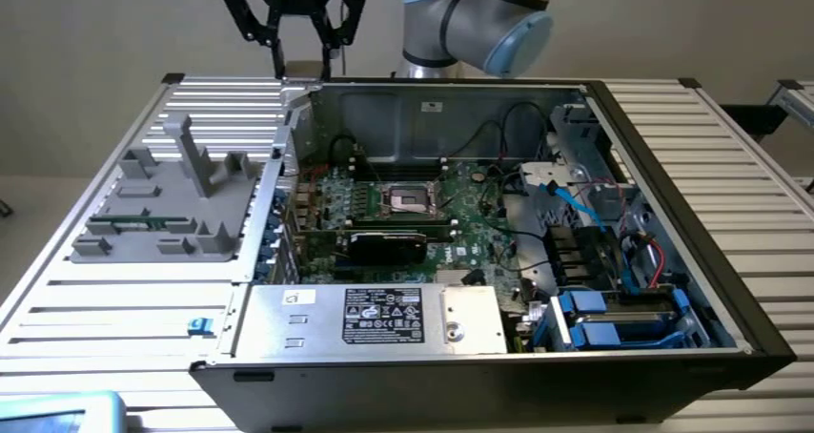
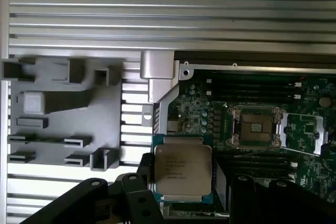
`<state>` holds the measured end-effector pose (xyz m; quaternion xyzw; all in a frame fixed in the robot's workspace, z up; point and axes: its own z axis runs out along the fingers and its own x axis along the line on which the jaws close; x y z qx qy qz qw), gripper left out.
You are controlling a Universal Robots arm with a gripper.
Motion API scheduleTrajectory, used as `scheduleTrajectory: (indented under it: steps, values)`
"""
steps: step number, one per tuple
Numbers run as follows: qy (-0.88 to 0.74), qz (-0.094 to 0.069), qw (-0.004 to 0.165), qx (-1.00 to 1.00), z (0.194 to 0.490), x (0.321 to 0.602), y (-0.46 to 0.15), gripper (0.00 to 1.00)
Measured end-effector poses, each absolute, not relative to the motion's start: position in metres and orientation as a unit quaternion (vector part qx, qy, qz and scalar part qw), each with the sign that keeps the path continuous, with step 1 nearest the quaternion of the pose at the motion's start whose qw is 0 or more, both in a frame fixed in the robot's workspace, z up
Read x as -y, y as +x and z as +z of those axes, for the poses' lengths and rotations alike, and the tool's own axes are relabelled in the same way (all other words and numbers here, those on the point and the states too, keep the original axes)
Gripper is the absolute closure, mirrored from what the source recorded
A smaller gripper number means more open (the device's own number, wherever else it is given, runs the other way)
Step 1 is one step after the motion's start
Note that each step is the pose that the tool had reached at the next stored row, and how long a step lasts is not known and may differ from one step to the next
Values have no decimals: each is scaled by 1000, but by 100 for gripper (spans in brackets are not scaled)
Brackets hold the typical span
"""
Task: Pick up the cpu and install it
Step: 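Pick up the cpu and move it towards the insertion slot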
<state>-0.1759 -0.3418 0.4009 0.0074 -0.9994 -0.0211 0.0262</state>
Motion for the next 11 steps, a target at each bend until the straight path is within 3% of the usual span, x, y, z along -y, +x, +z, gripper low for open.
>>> scheduleTrajectory:
  steps: [11]
  values:
    - [7,-21,32,999,400,342,-142,44]
